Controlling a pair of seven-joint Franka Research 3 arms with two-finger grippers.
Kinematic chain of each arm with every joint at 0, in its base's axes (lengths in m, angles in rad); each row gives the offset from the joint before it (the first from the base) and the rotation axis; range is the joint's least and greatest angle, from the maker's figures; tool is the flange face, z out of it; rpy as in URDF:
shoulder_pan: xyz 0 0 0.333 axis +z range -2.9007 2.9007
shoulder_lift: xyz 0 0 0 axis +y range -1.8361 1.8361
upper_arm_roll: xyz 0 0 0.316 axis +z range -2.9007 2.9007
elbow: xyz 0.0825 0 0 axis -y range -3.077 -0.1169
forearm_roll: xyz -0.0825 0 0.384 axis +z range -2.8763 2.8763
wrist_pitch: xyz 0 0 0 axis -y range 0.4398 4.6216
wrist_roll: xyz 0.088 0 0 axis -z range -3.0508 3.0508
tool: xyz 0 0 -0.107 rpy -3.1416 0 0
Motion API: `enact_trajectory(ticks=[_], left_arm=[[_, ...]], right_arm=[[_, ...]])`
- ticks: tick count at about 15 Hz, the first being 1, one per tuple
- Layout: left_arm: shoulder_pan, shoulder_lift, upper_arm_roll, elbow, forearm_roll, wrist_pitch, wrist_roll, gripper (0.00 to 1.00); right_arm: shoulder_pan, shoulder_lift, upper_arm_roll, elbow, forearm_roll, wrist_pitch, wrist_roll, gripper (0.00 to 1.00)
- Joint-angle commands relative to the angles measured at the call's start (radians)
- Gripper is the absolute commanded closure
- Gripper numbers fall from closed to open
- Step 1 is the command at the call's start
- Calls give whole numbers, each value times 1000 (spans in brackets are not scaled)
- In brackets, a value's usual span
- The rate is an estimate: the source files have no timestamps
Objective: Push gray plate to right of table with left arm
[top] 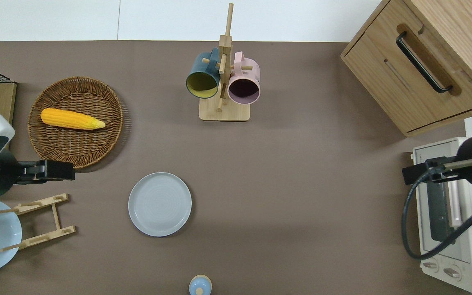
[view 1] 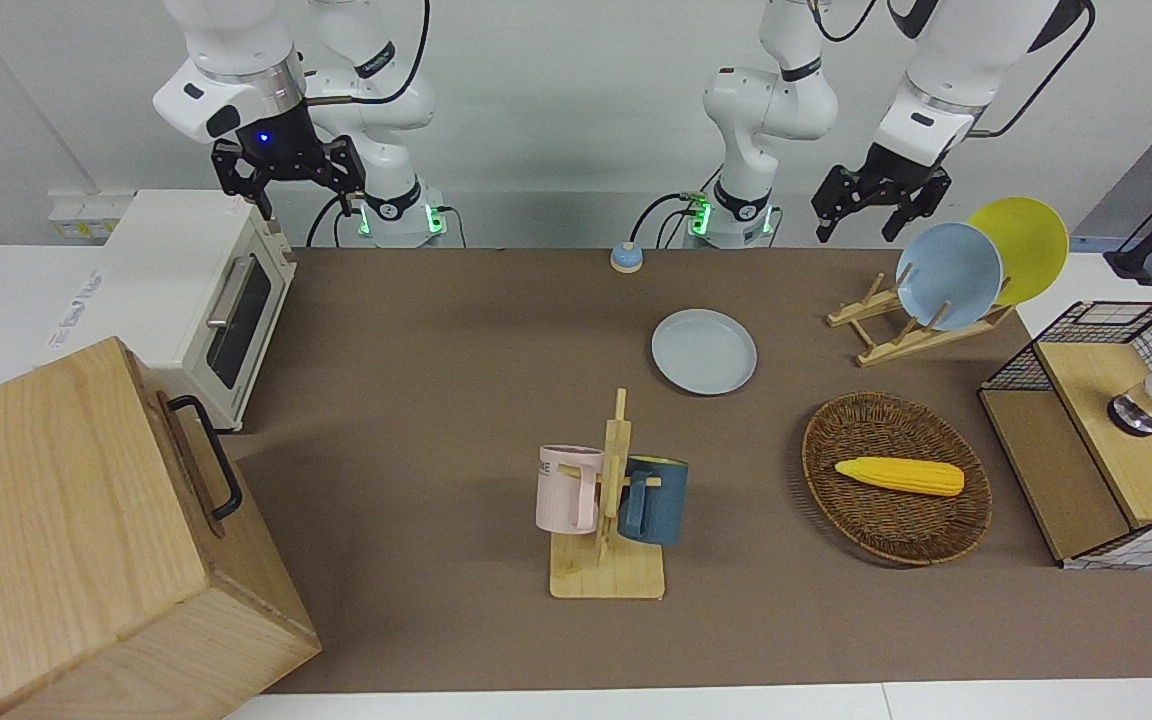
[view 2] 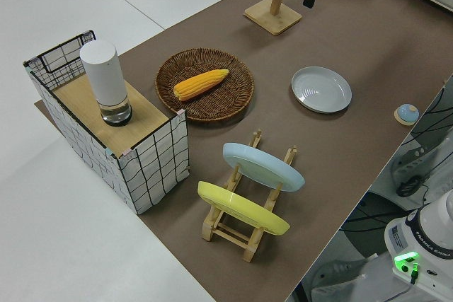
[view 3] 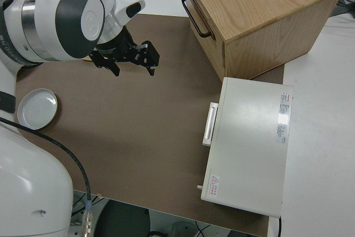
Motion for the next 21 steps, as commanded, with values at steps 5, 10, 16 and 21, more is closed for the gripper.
enact_trajectory(ticks=[5,10,16,21], left_arm=[[-10,9,-5,21,10,-32,-7,5],[-8,3,-5,10,7,-36,-10,5],[-4,-14,7,-37,17,-23,2,5],[-2,-20,10,-253,23,135,-49,5]], right_arm=[[-1,-10,0,-4,2,-4,-8,5],[-1,-10,0,-4,2,-4,-8,5],[-1,-10,0,-4,2,-4,-8,5],[-1,-10,0,-4,0,-4,-8,5]])
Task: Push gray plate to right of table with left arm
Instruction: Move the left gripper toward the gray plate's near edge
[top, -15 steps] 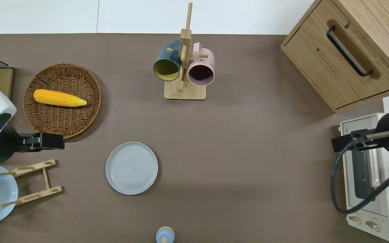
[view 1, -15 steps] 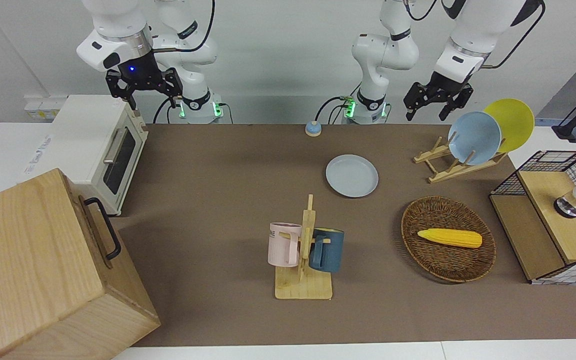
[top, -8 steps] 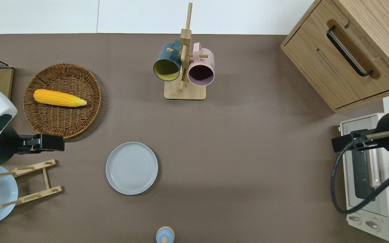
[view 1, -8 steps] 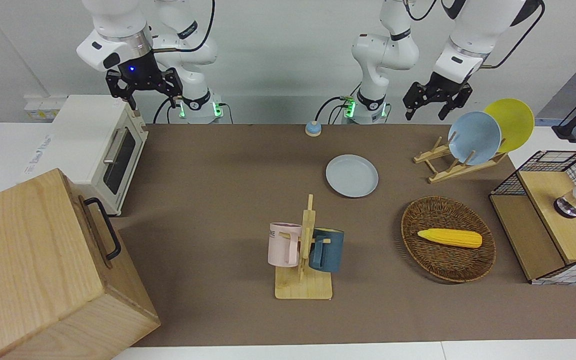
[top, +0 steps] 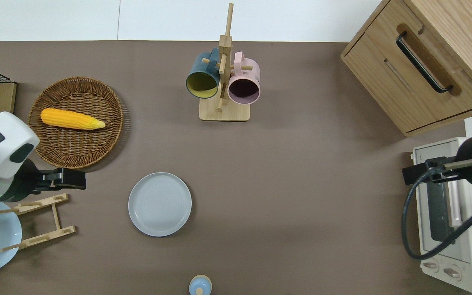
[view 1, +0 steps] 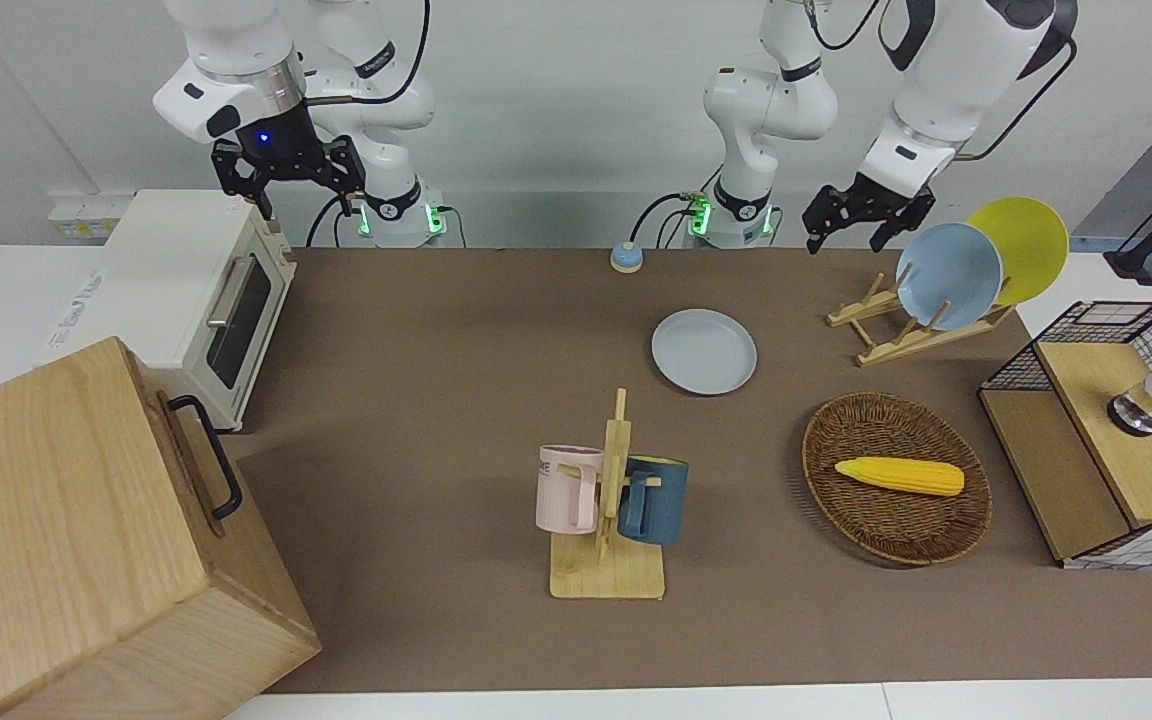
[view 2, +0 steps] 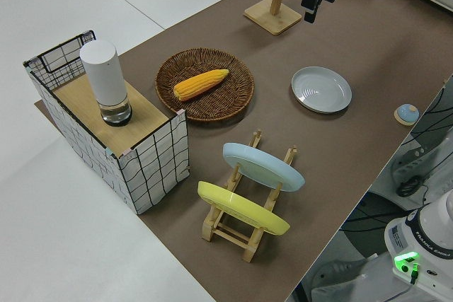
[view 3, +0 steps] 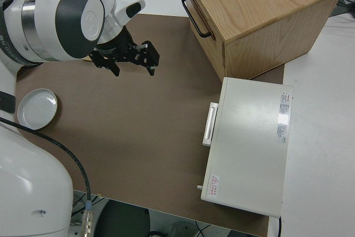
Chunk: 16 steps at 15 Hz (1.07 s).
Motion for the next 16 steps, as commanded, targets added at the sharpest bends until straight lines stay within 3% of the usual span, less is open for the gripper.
enact_trajectory(ticks=[1,7,11,16], left_arm=[[-2,-21,-1,-174,28,128,-50,5],[-6,-50,-7,-395,26,235,-55,13],[-13,-50,-16,-553,23,385,-73,13],[-27,24,-27,-670,-41,625,-84,57]], right_arm=[[-1,-10,0,-4,0,-4,-8,5],[-1,-10,0,-4,0,-4,-8,5],[-1,-10,0,-4,2,-4,-8,5],[-1,-10,0,-4,2,-4,-8,5]])
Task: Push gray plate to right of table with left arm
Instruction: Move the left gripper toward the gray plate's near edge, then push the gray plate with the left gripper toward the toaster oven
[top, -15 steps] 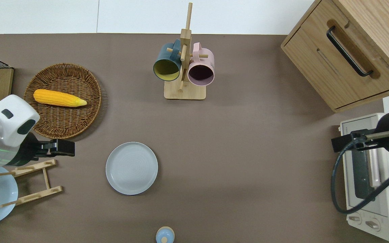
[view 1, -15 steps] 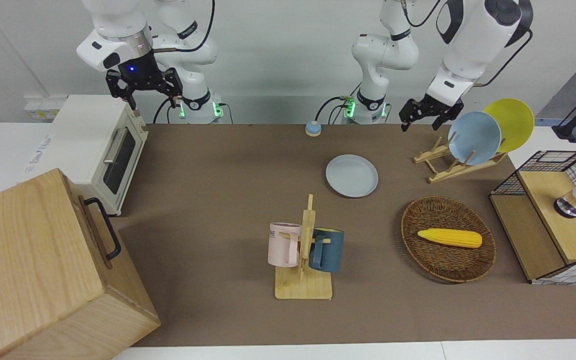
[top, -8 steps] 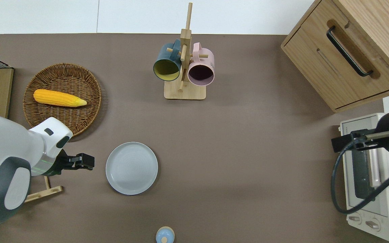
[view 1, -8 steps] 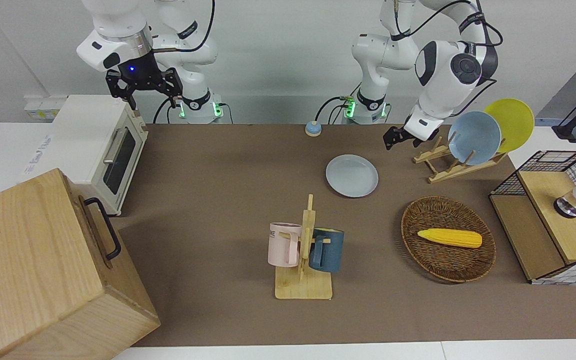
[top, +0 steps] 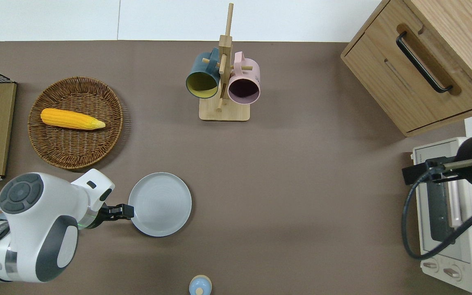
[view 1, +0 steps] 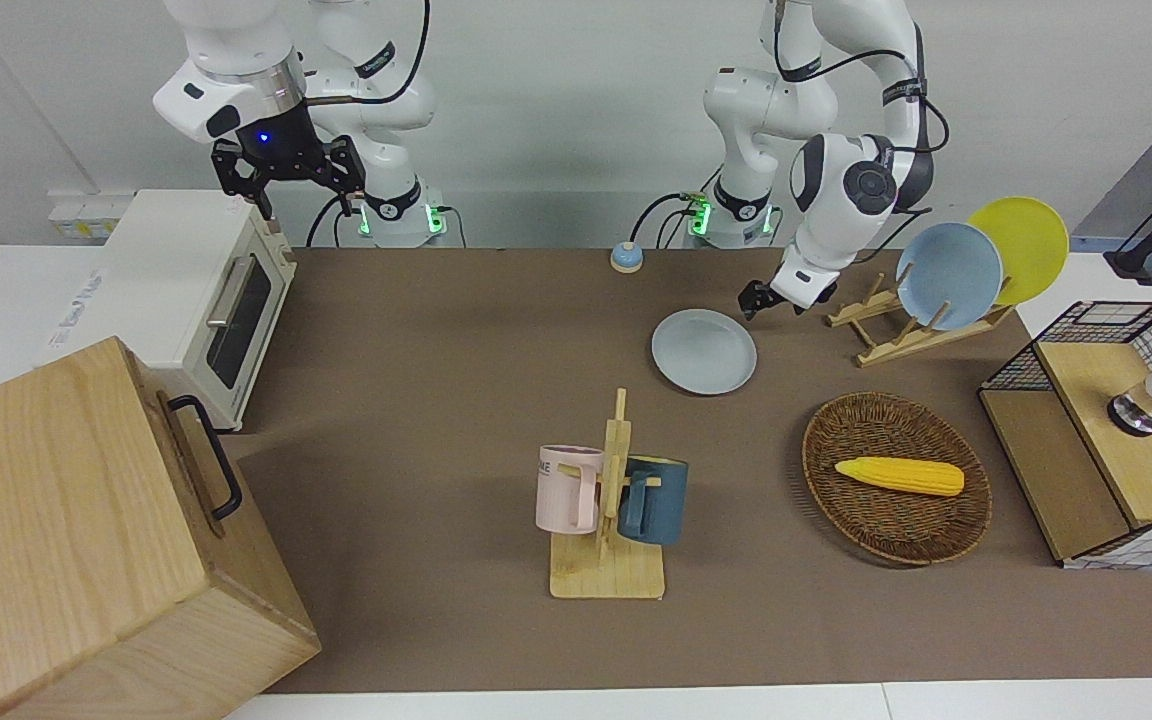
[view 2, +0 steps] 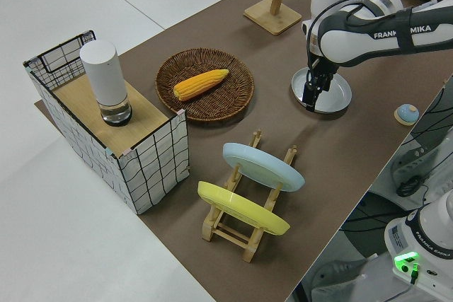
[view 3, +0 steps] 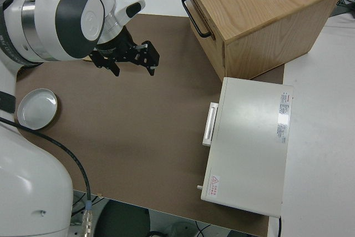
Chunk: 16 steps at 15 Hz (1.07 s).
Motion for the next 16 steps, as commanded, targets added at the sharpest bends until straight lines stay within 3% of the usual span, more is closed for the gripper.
enact_trajectory(ticks=[1,4,6,8,12,16], left_arm=[[-26,25,-3,-82,-55,149,-28,109],[-29,36,-8,-81,-127,185,-26,357],[-28,66,-28,-81,-138,208,-26,464],[-28,83,-34,-81,-144,227,-26,677],[-28,89,-34,-75,-161,239,-23,999],[-31,102,-62,-66,-181,241,-26,1000]], right_arm=[[-1,-10,0,-4,0,-4,-8,5],[-1,-10,0,-4,2,-4,-8,5],[-1,-10,0,-4,2,-4,-8,5],[-1,-10,0,-4,0,-4,-8,5],[-1,-10,0,-4,2,-4,-8,5],[-1,-10,0,-4,0,-4,-8,5]])
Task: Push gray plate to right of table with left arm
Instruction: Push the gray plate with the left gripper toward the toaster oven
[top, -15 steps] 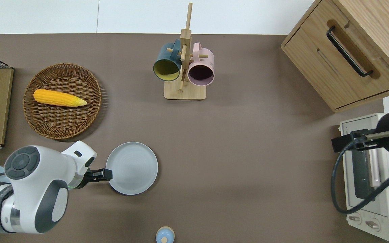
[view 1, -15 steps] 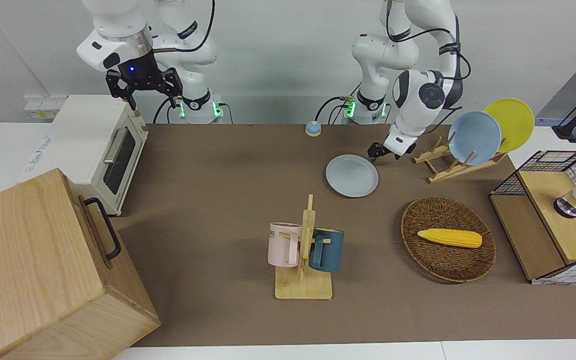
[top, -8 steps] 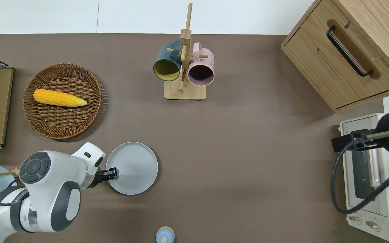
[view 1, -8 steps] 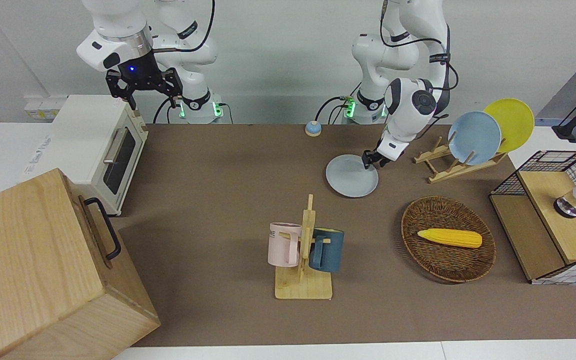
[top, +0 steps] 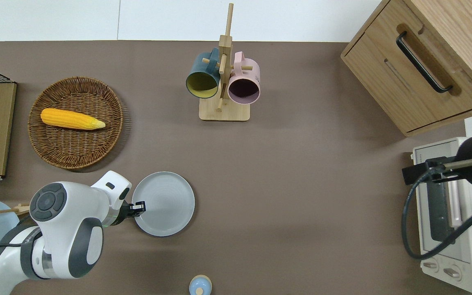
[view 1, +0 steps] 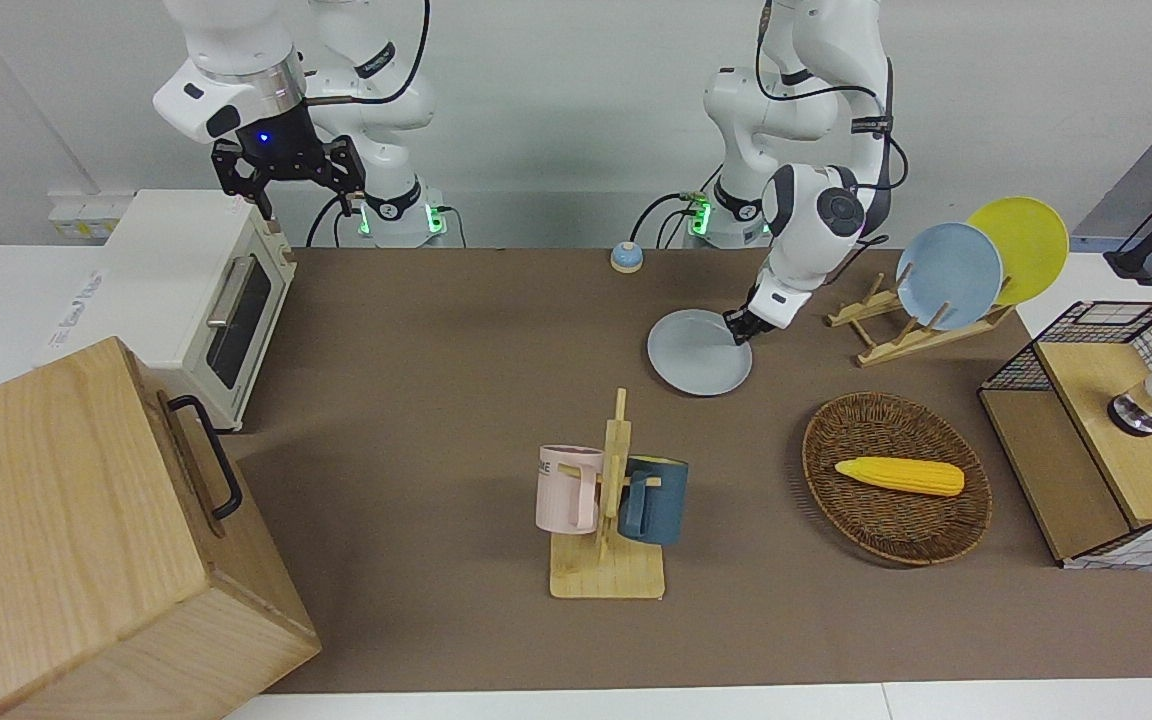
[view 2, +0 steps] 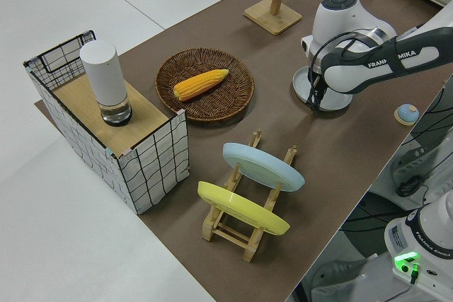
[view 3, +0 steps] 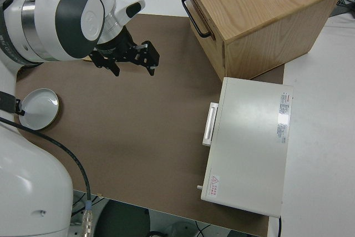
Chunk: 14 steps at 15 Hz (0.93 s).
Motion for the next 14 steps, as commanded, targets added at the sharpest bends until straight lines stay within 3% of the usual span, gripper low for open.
enact_trajectory(ticks=[1,8,14], left_arm=[[-18,21,-27,6,-46,25,-14,1000],[-18,62,-158,72,-149,27,-75,1000],[-18,156,-337,135,-167,156,-268,1000]], right_arm=[[-1,-10,0,-4,2,-4,-8,5],[-1,-10,0,-4,2,-4,-8,5],[-1,-10,0,-4,2,-4,-8,5]])
